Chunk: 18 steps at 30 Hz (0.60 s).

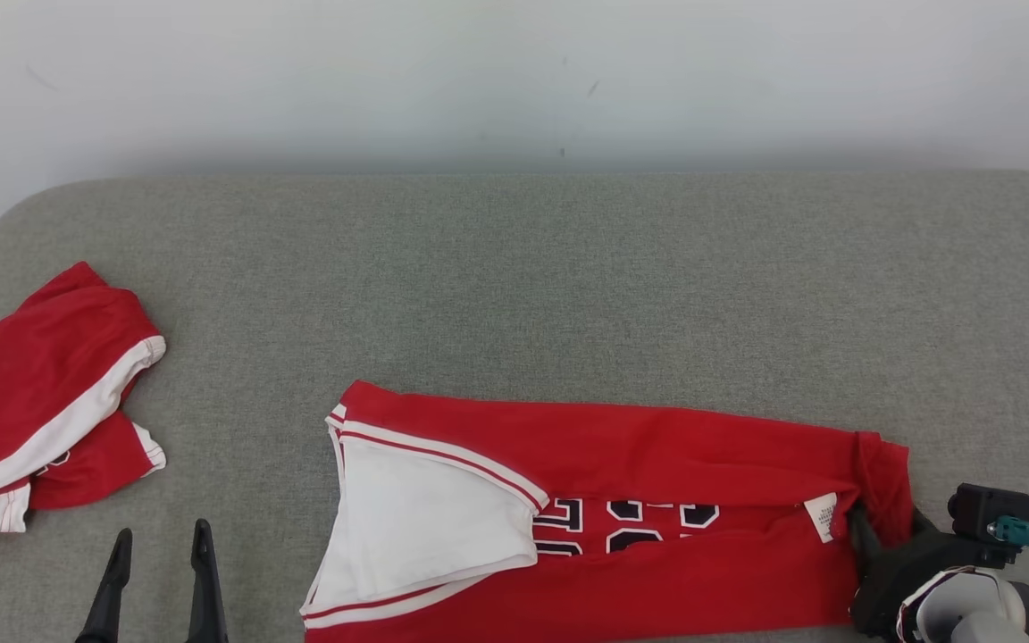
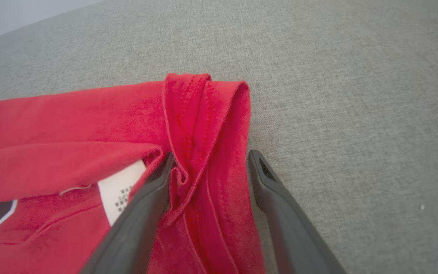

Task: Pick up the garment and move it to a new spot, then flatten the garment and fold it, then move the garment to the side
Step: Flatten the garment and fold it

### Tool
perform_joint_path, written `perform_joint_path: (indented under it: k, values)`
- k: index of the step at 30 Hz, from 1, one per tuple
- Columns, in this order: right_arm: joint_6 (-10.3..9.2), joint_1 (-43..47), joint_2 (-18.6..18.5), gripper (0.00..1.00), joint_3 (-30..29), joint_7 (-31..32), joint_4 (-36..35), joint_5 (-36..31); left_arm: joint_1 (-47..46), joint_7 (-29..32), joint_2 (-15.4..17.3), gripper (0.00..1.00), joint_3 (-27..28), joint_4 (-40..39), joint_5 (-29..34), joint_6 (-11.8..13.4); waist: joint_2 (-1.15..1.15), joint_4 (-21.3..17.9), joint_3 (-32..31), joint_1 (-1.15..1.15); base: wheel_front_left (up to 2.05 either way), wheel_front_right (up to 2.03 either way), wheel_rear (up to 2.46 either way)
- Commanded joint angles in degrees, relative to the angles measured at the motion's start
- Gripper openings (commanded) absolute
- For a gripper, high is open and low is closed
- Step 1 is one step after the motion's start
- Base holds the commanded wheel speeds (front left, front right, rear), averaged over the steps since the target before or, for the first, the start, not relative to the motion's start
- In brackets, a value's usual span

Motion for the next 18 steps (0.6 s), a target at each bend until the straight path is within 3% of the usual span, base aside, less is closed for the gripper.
perform_joint_path:
  k: [1, 9, 18]
  values:
    - [-0.09, 0.3, 0.7, 0.0, 1.0, 1.0, 1.0, 0.6, -0.1, -0.2, -0.6, 1.0, 0.7, 0.2, 1.1, -0.5, 0.0, 0.0, -0.2, 0.0, 0.0, 0.0, 0.0]
    - [-0.1, -0.3, -1.6, 0.0, 2.2, -0.1, 1.7, 3.2, 0.8, -0.2, -2.3, 1.0, 2.9, 1.4, 3.0, -2.4, 0.0, -0.7, -2.0, 0.0, 0.0, 0.0, 0.0]
    - [-0.1, -2.1, -12.4, 0.0, -0.7, -0.8, 2.8, 3.9, 1.4, -0.2, -3.9, 1.0, 4.2, 1.6, 5.0, -4.0, 0.0, -1.8, -4.1, 0.0, 0.0, 0.0, 0.0]
